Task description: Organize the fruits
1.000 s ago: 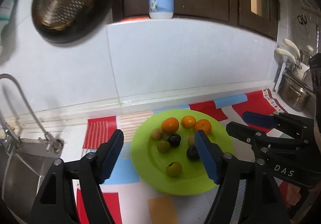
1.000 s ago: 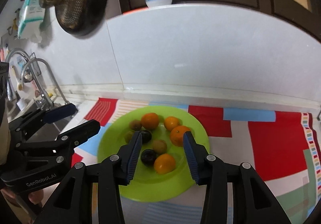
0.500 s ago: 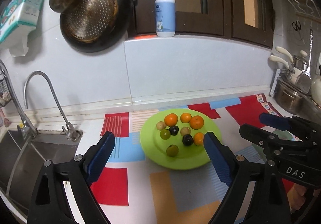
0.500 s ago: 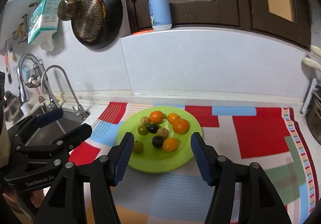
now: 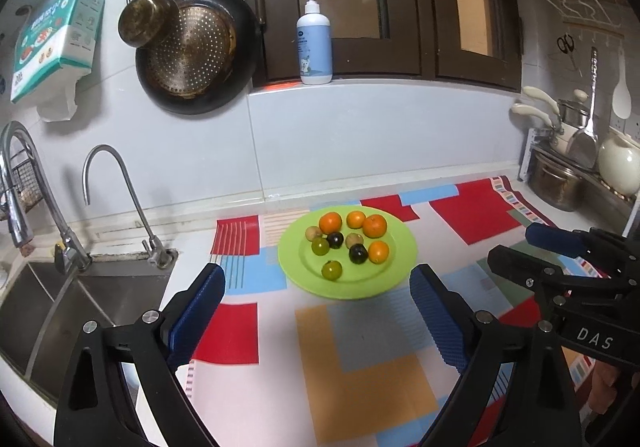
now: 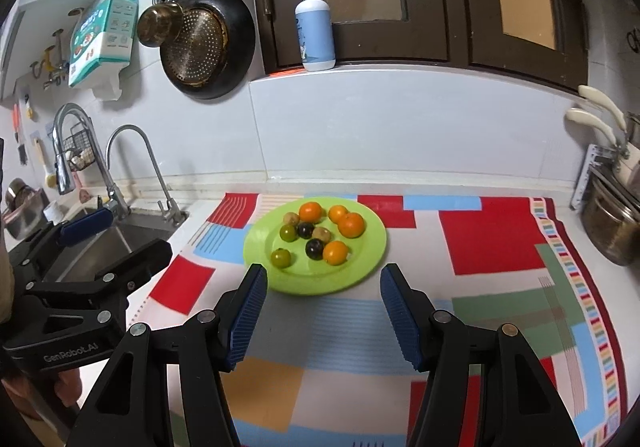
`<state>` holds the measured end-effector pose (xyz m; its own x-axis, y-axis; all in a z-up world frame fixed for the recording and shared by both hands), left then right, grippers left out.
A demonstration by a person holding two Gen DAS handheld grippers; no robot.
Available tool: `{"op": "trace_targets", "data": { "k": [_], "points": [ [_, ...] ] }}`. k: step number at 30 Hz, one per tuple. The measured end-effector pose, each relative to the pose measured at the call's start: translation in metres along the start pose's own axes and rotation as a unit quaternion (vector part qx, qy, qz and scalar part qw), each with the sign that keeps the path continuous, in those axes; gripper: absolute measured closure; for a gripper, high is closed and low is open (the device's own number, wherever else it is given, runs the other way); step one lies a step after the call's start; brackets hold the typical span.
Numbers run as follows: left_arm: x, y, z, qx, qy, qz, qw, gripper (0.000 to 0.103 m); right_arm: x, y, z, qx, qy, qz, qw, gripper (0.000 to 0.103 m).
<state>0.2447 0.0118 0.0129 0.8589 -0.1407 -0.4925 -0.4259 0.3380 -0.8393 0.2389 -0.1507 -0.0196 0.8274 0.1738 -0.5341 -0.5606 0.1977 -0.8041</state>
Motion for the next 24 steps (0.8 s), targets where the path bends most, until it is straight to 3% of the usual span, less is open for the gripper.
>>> {"op": "trace_targets", "data": {
  "k": [24],
  "points": [
    [-0.08,0.023,-0.011,0.001,-0.011,-0.016,0.9998,0.0,-0.081,0.04,0.007,0.0,0.011,-0.018,1.0,0.043]
  ]
}}
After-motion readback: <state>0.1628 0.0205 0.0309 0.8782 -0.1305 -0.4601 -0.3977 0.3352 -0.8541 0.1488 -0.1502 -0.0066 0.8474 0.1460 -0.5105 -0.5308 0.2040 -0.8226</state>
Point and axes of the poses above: each gripper's, at about its wrist camera, not at the fingertips, and x roughly the way its jaws point, z to its left, y to its underside, the point moved 7 cm from there along x, roughly the way its jaws point, and after that the axes turned 10 degrees about x, right-handed, at the moved point
